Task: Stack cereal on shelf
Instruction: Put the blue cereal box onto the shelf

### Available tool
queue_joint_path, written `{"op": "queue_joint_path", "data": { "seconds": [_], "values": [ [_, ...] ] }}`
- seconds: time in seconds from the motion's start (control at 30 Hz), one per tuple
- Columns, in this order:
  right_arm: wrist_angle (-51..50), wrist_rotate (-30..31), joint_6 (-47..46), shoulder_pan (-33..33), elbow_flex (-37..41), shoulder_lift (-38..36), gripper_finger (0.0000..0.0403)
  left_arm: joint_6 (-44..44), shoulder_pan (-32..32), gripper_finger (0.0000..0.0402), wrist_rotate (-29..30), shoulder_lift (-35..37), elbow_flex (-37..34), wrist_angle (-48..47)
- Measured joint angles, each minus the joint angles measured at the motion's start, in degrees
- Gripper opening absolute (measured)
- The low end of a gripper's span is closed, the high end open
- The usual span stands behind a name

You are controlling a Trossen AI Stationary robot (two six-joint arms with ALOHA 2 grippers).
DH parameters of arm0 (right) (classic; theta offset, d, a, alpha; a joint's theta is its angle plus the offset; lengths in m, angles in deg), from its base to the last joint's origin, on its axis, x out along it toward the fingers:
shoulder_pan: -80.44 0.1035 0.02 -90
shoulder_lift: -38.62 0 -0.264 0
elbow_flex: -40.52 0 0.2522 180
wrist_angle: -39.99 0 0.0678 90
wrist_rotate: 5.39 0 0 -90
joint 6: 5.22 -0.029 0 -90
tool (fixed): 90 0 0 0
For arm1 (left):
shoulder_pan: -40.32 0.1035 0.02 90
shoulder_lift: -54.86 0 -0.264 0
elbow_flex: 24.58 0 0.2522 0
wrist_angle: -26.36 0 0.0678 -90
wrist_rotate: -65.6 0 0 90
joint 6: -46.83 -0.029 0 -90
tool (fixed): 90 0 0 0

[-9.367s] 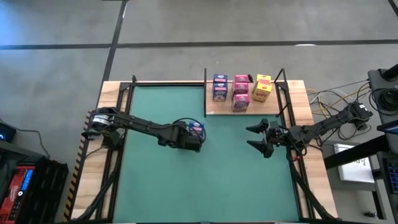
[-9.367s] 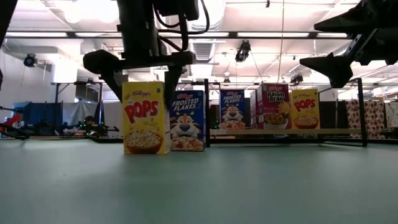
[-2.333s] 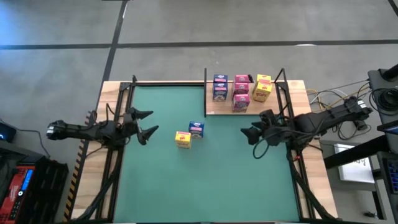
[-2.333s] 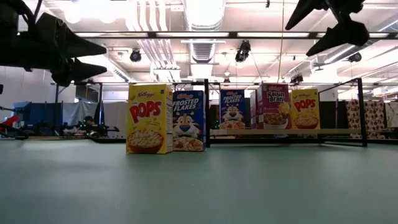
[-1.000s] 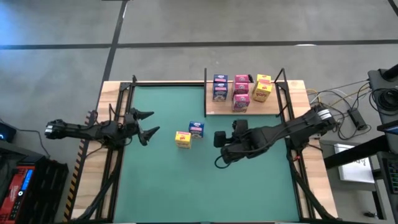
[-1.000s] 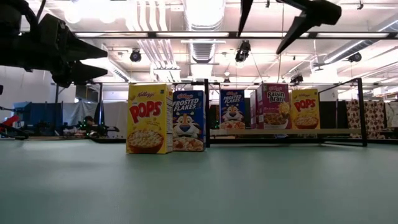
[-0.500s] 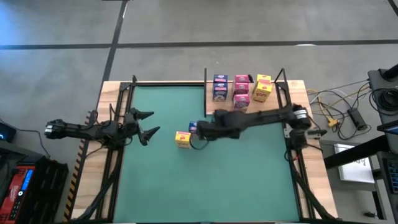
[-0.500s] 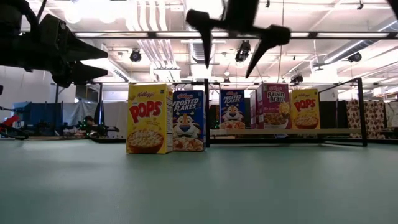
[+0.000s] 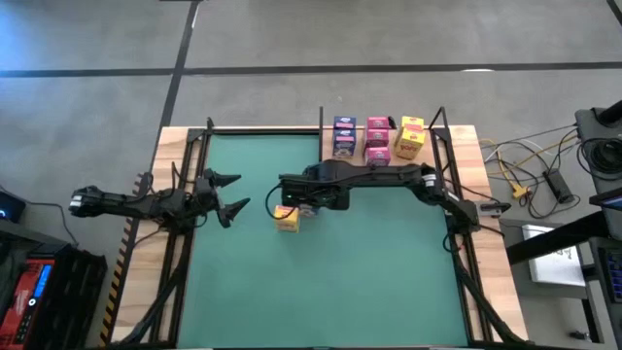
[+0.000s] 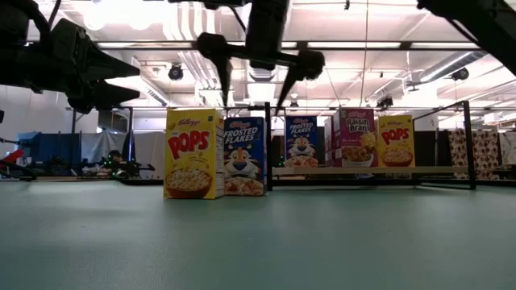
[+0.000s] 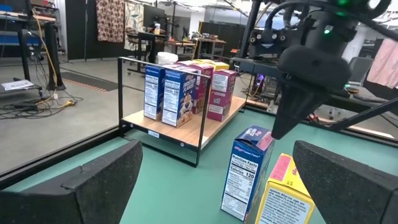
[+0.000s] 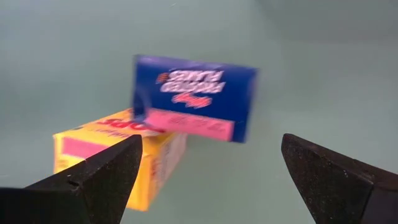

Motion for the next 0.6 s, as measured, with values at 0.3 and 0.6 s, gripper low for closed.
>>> {"op": "queue_joint_path", "data": {
  "seconds": [0.3,0.6],
  "values": [
    [-1.41,0.06,0.46,-0.28,-7.05,4.65,0.0373,-0.01,0.00,0.0399,0.00,-0.06,0.00,0.00],
    [-1.94,-0.17,-1.12,-0.55,-7.05,4.99,0.0373,-0.01,0.00,0.0399,0.01,-0.41,0.00,-0.04]
  ]
}}
